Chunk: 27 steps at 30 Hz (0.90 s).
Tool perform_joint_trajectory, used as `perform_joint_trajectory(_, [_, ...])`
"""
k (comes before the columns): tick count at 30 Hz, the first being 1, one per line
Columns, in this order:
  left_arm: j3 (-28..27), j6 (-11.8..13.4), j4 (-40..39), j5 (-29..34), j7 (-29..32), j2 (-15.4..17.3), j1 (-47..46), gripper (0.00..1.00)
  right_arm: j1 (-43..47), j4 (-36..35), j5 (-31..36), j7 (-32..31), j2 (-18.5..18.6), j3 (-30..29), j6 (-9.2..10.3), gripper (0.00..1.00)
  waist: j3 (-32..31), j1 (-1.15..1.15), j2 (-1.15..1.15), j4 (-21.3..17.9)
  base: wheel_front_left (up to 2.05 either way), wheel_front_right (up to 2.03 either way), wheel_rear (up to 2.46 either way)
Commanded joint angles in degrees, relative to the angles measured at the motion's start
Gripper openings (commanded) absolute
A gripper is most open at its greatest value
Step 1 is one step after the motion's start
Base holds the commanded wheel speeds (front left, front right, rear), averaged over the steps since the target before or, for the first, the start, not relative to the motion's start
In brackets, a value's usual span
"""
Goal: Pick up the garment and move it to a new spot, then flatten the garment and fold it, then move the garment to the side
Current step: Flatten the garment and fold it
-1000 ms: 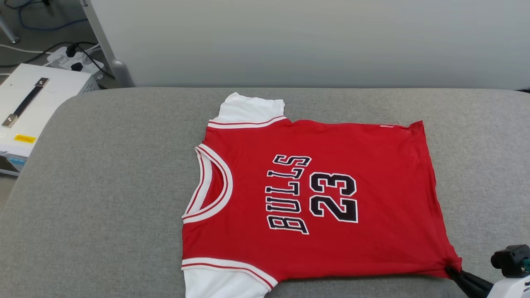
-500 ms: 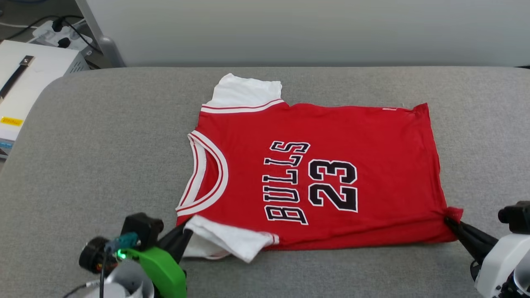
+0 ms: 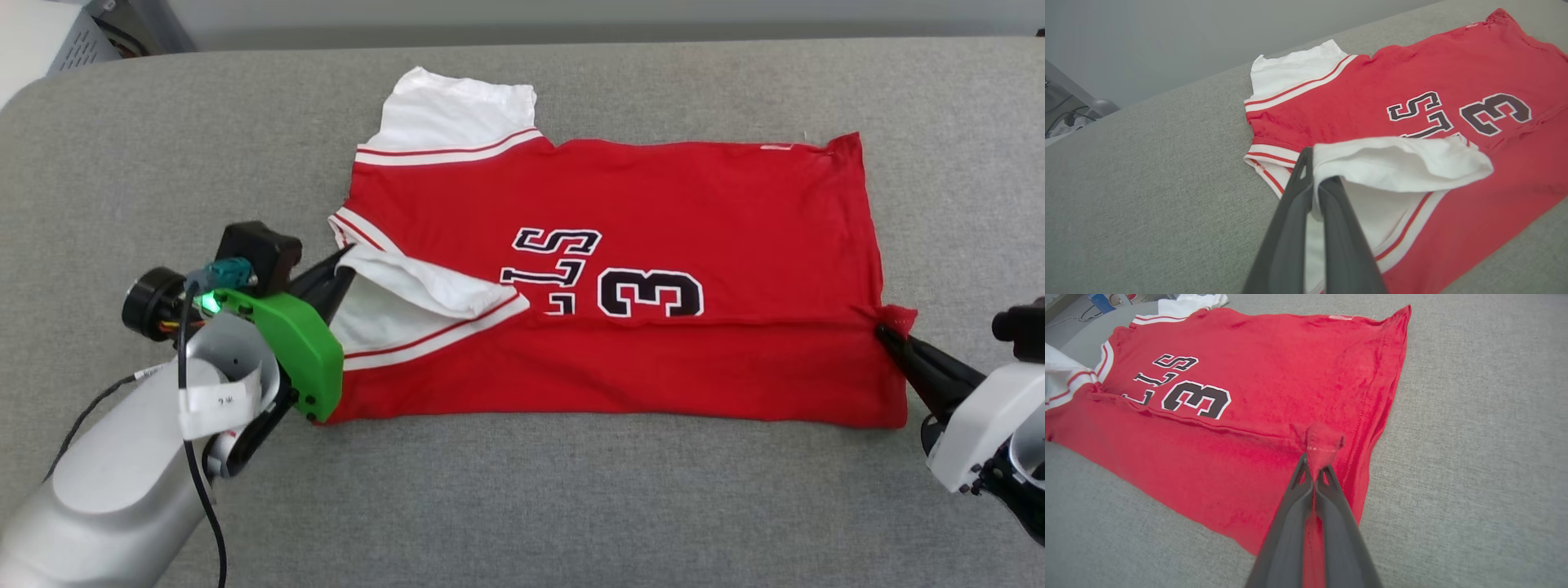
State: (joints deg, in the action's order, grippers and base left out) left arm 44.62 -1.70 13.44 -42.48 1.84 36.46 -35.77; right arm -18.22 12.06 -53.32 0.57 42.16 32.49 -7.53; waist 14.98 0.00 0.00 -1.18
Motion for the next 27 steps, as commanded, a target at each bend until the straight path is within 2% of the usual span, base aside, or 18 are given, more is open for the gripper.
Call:
perform_joint_trajectory(1, [-0.15, -0.84, 2.17, 0.22, -0.50, -0.99, -2.17, 0.00, -1.82, 0.65, 0.52, -0.40, -0.66, -0.25, 0.04, 0.00, 2.93, 0.00, 0.00, -1.08, 0.00, 0.00, 0.00])
perform_joint_trajectory(7, [1.46, -3.96, 14.33, -0.38, -0.91, -5.06, -6.69, 0.00, -6.29, 5.01, 1.55, -1.98, -3.02, 0.70, 0.04, 0.00, 5.61, 0.00, 0.00, -1.45, 0.00, 0.00, 0.00])
perform_joint_trajectory(13, [4.39, -5.42, 25.86, -1.18, -2.50, -9.11, -8.26, 0.00, -9.18, 9.02, 2.92, -2.82, -4.26, 2.93, 0.04, 0.00, 6.61, 0.00, 0.00, -1.50, 0.00, 0.00, 0.00])
perform_joint_trajectory(18, [6.92, -5.74, 30.98, -3.15, -3.66, -11.30, -7.80, 0.00, -9.83, 10.69, 2.90, -2.21, -4.99, 4.48, 0.04, 0.00, 5.84, 0.00, 0.00, -1.42, 0.00, 0.00, 0.00])
perform_joint_trajectory(21, [8.60, -5.76, 31.91, -4.92, -4.56, -11.46, -7.74, 0.00, -9.63, 11.19, 2.37, -1.56, -5.14, 5.18, 0.04, 0.00, 4.56, 0.00, 0.00, -1.14, 0.00, 0.00, 0.00])
perform_joint_trajectory(22, [8.98, -5.77, 32.05, -5.39, -4.82, -11.31, -7.86, 0.42, -9.57, 11.26, 2.24, -1.26, -5.14, 5.26, 0.04, 0.10, 4.07, 0.00, 0.00, -1.02, 0.00, 0.00, 0.00])
perform_joint_trajectory(23, [9.25, -5.77, 32.21, -5.63, -5.57, -10.98, -8.31, 1.00, -9.45, 11.37, 2.11, -0.78, -5.11, 5.21, 0.04, 0.58, 3.47, 0.00, 0.00, -0.82, 0.00, 0.00, 0.00])
perform_joint_trajectory(24, [9.29, -5.77, 32.35, -5.67, -6.46, -10.69, -8.80, 1.00, -9.34, 11.40, 2.04, -0.30, -5.10, 5.10, 0.04, 1.00, 2.94, 0.00, 0.00, -0.62, 0.00, 0.00, 0.00])
perform_joint_trajectory(27, [9.74, -5.78, 31.99, -6.21, -8.13, -9.86, -10.39, 1.00, -8.60, 11.24, 1.90, 1.34, -5.06, 4.63, 0.04, 1.00, 1.07, 0.00, 0.00, 0.18, 0.00, 0.00, 0.00])
